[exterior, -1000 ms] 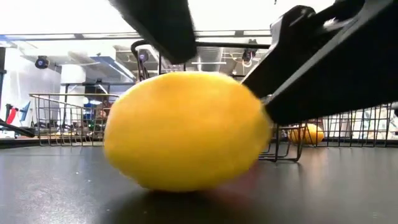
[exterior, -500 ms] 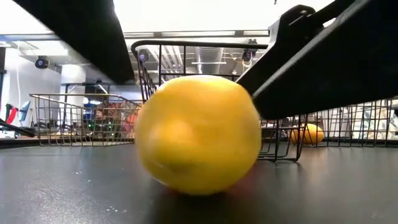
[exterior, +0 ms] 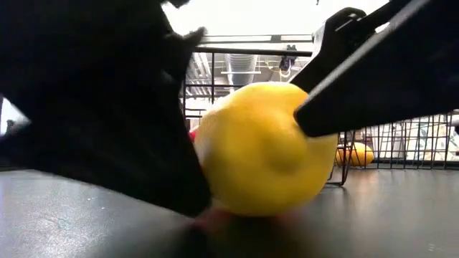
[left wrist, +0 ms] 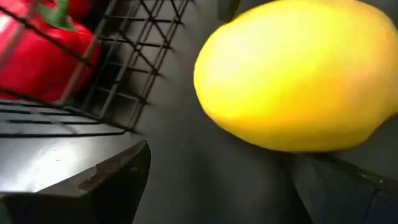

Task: Sort produce into baskets
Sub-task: Put the lemon into the right wire basket

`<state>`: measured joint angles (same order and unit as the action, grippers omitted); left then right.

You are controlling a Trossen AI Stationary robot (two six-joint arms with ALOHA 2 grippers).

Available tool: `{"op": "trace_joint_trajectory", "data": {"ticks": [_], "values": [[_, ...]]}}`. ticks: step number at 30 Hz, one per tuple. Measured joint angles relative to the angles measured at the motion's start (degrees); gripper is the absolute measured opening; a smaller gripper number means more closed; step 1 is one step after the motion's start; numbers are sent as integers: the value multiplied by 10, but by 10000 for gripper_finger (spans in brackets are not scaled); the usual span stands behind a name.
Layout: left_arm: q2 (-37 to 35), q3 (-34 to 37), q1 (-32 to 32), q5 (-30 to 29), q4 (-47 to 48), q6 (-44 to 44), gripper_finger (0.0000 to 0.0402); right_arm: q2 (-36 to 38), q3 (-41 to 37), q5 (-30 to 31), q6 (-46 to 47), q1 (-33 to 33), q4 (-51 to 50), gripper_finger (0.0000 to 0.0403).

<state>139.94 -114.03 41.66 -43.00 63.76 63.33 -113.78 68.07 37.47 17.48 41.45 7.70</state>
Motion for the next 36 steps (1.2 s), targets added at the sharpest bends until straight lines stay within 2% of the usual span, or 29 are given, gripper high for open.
{"op": "trace_joint_trajectory", "data": {"ticks": [9,12,25,29,36], "values": [[0,6,-6,-2,-30,-18,351,3,0,-36,-21,-2,-14,354],[0,5,-6,-6,-36,-18,351,7,0,-39,-58,2,-22,354],[-2,-7,-11,-28,-38,-41,351,64,-2,-61,-52,30,-179,354],[-2,-12,-11,-47,-37,-41,351,67,-2,-55,-85,36,-204,354],[-2,-8,-20,-61,-49,-41,351,83,-2,-48,-90,44,-250,354]]}}
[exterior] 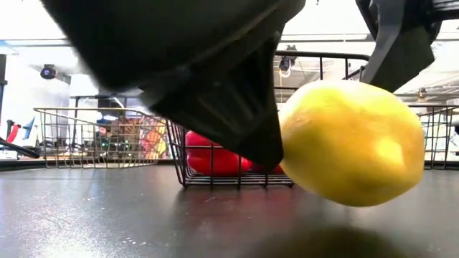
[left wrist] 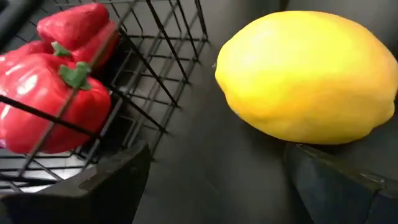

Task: Sort produce into baskets
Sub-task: Put the lemon into the right wire basket

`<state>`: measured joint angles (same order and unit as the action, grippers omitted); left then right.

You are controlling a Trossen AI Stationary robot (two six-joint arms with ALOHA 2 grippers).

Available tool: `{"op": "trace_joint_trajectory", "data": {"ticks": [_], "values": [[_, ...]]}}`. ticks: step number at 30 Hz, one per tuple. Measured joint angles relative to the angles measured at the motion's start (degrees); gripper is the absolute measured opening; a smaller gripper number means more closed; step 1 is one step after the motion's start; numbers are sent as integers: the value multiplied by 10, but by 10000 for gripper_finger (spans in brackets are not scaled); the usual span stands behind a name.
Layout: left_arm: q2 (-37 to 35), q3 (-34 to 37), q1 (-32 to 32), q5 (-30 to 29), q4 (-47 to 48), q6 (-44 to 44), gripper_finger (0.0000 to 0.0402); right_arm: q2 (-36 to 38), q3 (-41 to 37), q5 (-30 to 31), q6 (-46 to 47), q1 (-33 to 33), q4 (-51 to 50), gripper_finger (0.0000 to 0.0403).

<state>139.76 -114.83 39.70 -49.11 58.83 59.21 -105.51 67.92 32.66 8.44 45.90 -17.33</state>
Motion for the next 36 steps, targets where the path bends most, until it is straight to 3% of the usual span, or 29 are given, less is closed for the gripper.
{"op": "trace_joint_trajectory", "data": {"ticks": [2,7,12,17,22,31,36], "values": [[-1,1,-3,-3,1,-1,351,5,0,-4,18,0,-6,354],[-1,1,-8,-3,2,-8,351,13,1,-98,110,0,-13,354],[-1,1,-9,-4,2,-21,351,13,28,-122,145,0,-106,354],[-1,1,-10,-2,1,-21,351,13,93,-105,110,1,-198,354],[-1,2,-12,-5,1,-22,351,13,109,-77,35,-13,-173,354],[-1,2,-14,-10,1,-22,351,-14,98,-157,-44,-70,-115,354],[-1,2,-15,-20,1,-22,351,-31,96,-148,-21,-71,-112,354]]}}
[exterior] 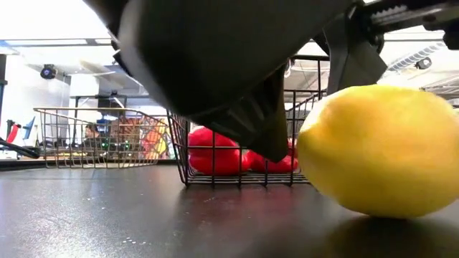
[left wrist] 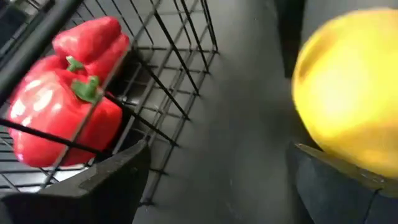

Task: Sort produce into baskets
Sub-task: Put the lemon into the right wire basket

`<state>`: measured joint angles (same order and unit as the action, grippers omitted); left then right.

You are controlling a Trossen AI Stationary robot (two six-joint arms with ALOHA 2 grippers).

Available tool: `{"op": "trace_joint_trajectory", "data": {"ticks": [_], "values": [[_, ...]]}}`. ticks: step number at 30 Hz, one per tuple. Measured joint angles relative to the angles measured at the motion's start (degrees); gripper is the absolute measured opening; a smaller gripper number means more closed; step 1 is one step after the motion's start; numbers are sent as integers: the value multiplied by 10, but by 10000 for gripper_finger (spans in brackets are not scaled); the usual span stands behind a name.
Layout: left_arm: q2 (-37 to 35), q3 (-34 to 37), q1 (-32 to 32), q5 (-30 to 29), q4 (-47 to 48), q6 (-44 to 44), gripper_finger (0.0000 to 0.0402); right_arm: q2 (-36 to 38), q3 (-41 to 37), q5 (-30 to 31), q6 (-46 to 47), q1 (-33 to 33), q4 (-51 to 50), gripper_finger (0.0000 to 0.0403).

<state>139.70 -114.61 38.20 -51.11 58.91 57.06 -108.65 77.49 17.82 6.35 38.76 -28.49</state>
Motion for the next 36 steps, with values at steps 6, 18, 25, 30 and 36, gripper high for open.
{"op": "trace_joint_trajectory", "data": {"ticks": [6,18,25,30,36], "values": [[0,0,-6,-11,-16,-9,351,-26,0,13,16,1,7,345],[0,0,-9,-12,-24,-22,351,-39,1,16,46,1,5,296],[-20,0,-6,-38,4,-21,351,-33,14,19,56,12,-1,273],[-27,-19,-1,-39,107,30,351,-12,46,16,62,39,-75,278],[-29,-31,2,-44,145,80,351,56,79,15,74,78,-174,271]]}}
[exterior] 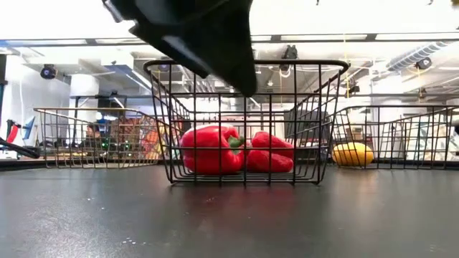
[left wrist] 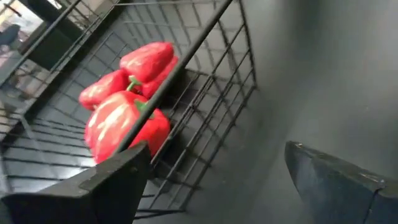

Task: Sort produce into baskets
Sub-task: Put the lemon into the right wire basket

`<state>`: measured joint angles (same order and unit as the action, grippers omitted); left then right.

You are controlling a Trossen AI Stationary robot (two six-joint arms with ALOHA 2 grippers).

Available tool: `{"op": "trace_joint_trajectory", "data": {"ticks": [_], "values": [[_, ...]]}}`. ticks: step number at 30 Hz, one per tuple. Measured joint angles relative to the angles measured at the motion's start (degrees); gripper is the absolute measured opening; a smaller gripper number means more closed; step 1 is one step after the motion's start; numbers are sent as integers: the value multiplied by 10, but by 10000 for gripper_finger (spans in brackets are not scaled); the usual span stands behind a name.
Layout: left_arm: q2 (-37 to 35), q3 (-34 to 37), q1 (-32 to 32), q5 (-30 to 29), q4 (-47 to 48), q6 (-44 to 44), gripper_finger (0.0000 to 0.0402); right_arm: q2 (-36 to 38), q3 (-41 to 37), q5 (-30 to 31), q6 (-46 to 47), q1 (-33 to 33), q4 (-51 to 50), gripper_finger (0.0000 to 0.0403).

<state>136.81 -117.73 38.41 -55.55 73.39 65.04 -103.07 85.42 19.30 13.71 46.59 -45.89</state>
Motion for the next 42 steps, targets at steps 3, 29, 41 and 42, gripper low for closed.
{"op": "trace_joint_trajectory", "data": {"ticks": [3,29,41,42], "values": [[0,4,0,-3,-37,-11,351,49,-8,25,9,7,-10,271],[1,-92,61,-74,-104,-192,351,492,-314,280,345,-544,-200,272],[1,-78,54,-114,-103,-229,351,462,-416,204,415,-751,-76,271],[1,-76,57,-115,-104,-227,351,459,-417,189,435,-762,-72,270]]}}
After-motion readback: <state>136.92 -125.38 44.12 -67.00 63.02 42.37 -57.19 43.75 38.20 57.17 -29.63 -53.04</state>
